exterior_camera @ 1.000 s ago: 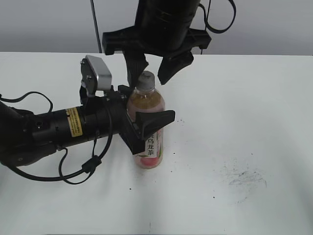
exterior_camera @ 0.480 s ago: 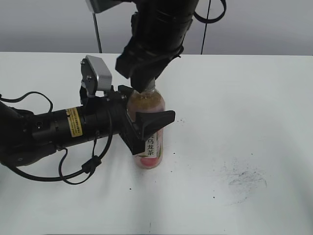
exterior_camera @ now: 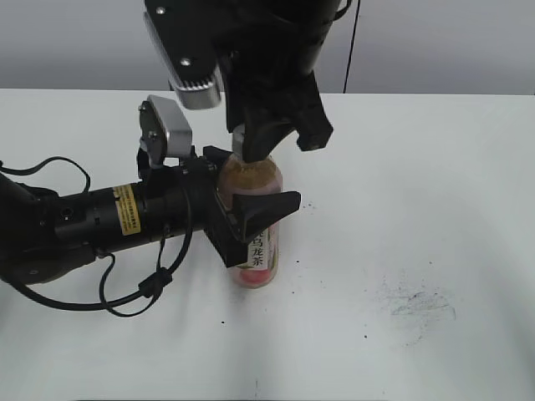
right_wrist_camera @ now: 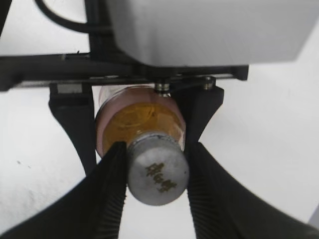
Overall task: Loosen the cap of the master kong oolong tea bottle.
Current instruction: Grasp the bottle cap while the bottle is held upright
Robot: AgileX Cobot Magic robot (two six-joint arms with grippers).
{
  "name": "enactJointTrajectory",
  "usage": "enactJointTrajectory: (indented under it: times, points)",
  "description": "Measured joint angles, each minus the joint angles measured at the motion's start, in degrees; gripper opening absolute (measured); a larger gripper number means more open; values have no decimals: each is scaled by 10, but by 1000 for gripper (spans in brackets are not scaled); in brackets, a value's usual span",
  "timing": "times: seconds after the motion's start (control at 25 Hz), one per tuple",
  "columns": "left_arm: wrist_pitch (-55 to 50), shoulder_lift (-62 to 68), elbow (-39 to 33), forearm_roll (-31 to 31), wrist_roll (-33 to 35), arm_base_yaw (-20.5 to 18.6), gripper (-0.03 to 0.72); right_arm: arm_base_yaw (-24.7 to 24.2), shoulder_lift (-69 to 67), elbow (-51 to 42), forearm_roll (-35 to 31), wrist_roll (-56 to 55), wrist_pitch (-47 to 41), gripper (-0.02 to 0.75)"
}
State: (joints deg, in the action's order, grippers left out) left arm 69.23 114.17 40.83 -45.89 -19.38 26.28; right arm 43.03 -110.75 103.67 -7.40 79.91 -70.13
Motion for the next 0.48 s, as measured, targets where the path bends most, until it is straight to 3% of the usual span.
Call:
enactJointTrajectory:
  times: [0.28, 0.48]
  points:
    - [1, 0, -1, -6, 3, 0, 445, 14, 2, 0, 11, 378, -5, 276]
    - [3, 0, -1, -6, 3, -1, 445, 33, 2, 0, 45, 565, -4, 276]
